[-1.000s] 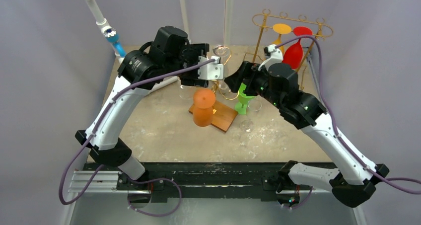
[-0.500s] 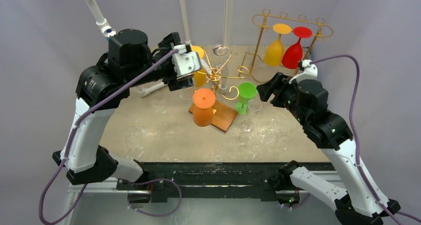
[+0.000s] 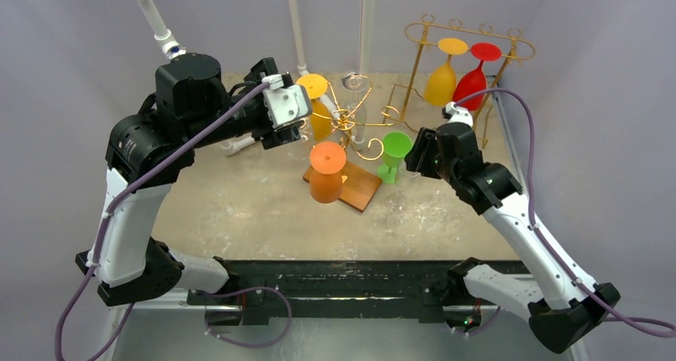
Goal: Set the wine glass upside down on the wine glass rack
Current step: Pick up the wine glass at the center of the board.
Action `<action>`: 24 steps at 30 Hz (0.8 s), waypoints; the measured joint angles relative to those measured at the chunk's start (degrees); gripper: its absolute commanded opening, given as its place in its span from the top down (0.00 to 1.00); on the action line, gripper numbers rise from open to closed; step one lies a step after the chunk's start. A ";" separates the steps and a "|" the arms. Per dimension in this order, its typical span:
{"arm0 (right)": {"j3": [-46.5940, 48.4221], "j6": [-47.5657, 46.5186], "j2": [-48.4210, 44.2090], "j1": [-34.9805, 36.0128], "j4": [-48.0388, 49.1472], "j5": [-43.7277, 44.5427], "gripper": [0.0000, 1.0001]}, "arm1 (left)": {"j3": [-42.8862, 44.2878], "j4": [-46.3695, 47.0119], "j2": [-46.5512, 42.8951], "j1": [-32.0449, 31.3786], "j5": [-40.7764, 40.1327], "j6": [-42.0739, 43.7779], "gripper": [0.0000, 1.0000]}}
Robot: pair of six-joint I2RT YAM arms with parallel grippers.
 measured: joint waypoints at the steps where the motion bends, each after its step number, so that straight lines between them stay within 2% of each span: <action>1: 0.00 -0.11 0.00 -0.15 -0.02 0.00 0.46 | 0.00 -0.11 0.00 0.00 0.02 0.00 0.30; 4: -0.15 -0.68 0.00 -0.66 0.02 0.00 0.52 | 0.00 -0.42 0.00 0.00 0.07 -0.02 0.31; 9: -0.98 -1.38 0.85 -1.86 -0.02 -0.33 0.56 | 0.00 -0.74 0.02 0.00 0.09 -0.02 0.33; 16: -1.55 -2.47 4.46 -2.43 -0.17 -1.42 0.67 | -0.02 -0.79 0.04 0.00 0.09 0.00 0.34; 21: -1.55 -3.19 6.99 -2.64 -0.37 -2.16 0.80 | -0.02 -0.76 0.04 0.00 0.09 0.00 0.34; 24: -1.53 -3.85 6.99 -2.95 -0.35 -2.01 0.95 | -0.68 -0.70 -0.15 0.00 0.50 -0.04 0.34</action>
